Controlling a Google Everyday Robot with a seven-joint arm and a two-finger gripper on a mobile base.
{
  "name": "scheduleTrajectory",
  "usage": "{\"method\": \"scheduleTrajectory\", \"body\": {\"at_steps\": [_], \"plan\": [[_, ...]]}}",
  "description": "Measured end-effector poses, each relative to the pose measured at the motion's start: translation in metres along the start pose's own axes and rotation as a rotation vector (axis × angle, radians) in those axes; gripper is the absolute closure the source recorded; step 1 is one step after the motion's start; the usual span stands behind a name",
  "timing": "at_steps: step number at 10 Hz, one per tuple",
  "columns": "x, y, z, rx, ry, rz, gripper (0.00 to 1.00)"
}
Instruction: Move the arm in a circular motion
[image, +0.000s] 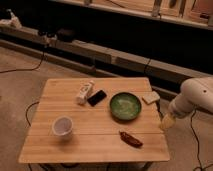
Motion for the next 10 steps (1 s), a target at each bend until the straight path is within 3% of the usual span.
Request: {"method": "scheduleTrajectory", "body": {"at_steps": [3, 5, 8, 10], "plan": [[-0.012, -0.067, -0.009, 0.052, 0.03, 0.043, 0.2], [-0.045, -0.098, -0.008, 0.06, 0.058, 0.004, 0.2], [-0.108, -0.111, 0.004, 0.059, 0.101, -0.101, 0.2], [-0.162, -0.1, 0.015, 0.051, 0.13, -0.194, 0.2]]}}
